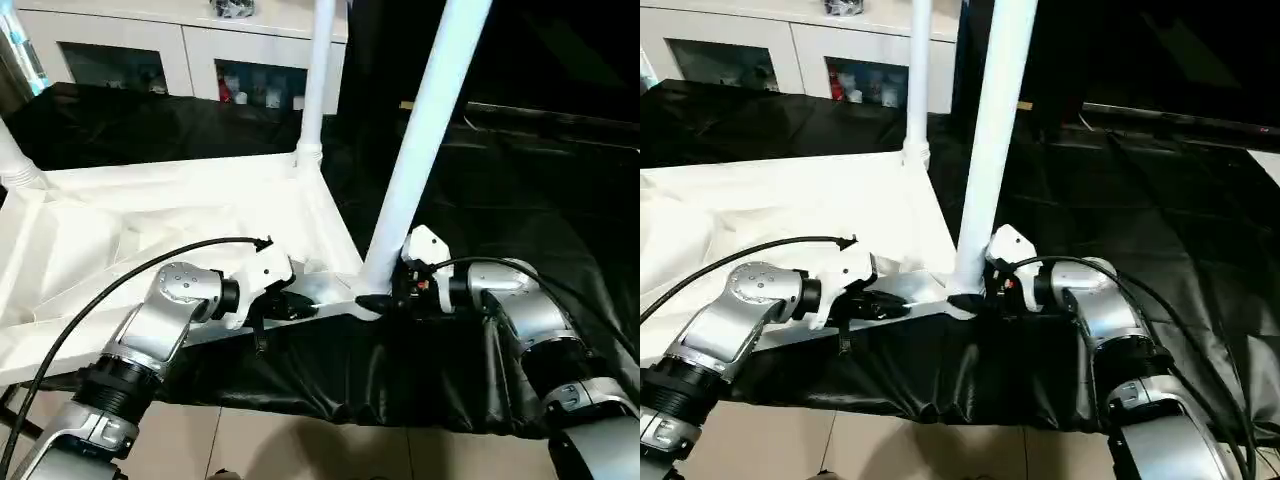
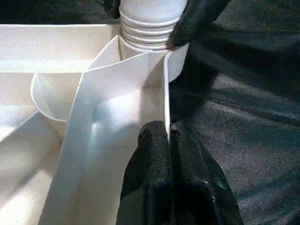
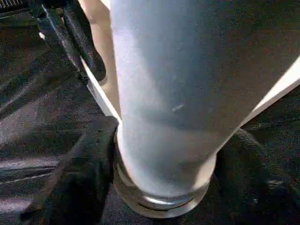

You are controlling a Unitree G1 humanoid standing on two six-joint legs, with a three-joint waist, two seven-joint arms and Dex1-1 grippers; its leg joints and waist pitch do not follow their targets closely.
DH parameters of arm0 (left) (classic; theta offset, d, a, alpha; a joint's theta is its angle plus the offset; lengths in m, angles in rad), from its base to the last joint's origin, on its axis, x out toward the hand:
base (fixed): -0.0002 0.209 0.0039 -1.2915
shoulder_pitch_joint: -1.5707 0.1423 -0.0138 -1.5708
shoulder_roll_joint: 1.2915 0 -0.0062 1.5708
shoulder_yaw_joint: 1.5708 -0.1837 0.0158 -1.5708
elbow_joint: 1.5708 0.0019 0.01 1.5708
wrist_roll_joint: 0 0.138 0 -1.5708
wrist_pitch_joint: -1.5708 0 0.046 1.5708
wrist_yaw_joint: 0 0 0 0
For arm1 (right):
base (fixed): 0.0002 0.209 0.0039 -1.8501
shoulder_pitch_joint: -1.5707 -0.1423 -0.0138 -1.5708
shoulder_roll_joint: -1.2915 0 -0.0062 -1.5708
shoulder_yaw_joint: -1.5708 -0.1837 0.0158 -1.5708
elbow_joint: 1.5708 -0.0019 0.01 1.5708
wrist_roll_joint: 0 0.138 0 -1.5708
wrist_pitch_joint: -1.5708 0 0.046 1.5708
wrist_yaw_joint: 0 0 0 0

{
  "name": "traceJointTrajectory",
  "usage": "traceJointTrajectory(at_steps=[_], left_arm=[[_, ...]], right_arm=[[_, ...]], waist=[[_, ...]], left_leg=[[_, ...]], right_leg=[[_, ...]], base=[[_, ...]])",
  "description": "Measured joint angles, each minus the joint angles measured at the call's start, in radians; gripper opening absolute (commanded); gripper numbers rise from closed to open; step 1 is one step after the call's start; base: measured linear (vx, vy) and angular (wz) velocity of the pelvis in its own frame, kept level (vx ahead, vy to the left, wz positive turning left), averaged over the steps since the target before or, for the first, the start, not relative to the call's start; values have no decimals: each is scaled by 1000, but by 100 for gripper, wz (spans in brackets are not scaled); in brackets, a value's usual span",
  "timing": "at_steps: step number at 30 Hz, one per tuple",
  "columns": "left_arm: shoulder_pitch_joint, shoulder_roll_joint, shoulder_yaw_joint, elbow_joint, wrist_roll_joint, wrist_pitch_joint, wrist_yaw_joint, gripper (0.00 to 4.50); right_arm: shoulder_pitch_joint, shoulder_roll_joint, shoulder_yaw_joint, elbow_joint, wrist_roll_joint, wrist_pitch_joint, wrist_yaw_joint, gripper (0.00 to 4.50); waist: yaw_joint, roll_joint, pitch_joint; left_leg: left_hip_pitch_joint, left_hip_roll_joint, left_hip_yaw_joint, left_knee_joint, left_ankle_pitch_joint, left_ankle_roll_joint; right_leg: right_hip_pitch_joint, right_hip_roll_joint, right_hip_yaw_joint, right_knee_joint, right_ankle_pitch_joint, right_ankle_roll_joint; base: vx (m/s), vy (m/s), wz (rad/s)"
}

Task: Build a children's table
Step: Rotate leg to tighten

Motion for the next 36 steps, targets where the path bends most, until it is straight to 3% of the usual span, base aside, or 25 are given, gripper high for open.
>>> traceJointTrajectory(at_steps=[7, 14, 20, 22, 23, 28, 32, 36], left_arm=[[7, -18, 4, 0, 4, 26, 49, 0], [-43, -163, 30, 82, 81, 70, 306, 0], [-90, -261, 41, 142, 114, 109, 463, 0], [-96, -275, 41, 149, 121, 102, 483, 0], [-96, -277, 41, 151, 122, 95, 486, 0], [-91, -269, 41, 144, 121, 76, 472, 0], [-59, -240, 43, 116, 108, 31, 423, 0], [-29, -196, 36, 77, 70, -7, 324, 0]], right_arm=[[32, 49, -33, 1, 16, 23, -82, 270], [-6, 211, -156, 111, 14, 45, -517, 268], [-77, 322, -223, 218, 10, 11, -847, 267], [-87, 327, -242, 238, 13, -6, -860, 267], [-89, 327, -249, 239, 18, -6, -860, 323], [-90, 316, -279, 232, 77, -5, -764, 367], [-63, 258, -236, 200, 66, -3, -615, 408], [-52, 188, -171, 171, 32, -10, -489, 413]], waist=[[-3, 0, -1], [-12, 0, -1], [-10, 0, -1], [-4, 1, -2], [-3, 1, -1], [-4, 2, -1], [-5, 3, -1], [-5, 3, -1]], left_leg=[[2, 0, 0, 1, 0, 0], [5, -1, 0, 2, 0, 0], [3, -1, 0, 2, 0, 0], [1, -1, 0, 2, 0, 0], [1, -1, 0, 1, 0, 0], [0, -1, 1, -2, 0, 0], [0, 0, 1, -2, 0, 0], [0, 0, 0, -1, 0, 0]], right_leg=[[2, 0, 1, 1, 0, 0], [4, 0, 1, 1, -2, 4], [3, -1, 1, 1, -2, 4], [2, -1, 1, 1, 0, 2], [2, -1, 1, 0, 0, 1], [-1, -1, 1, 0, -1, 1], [-1, 0, 1, 0, -1, 1], [0, 0, 1, 0, 0, 1]], base=[[0, 0, 0], [0, 0, 0], [0, 0, 0], [0, 0, 0], [0, 0, 0], [0, 0, 0], [0, 0, 0], [0, 0, 0]])
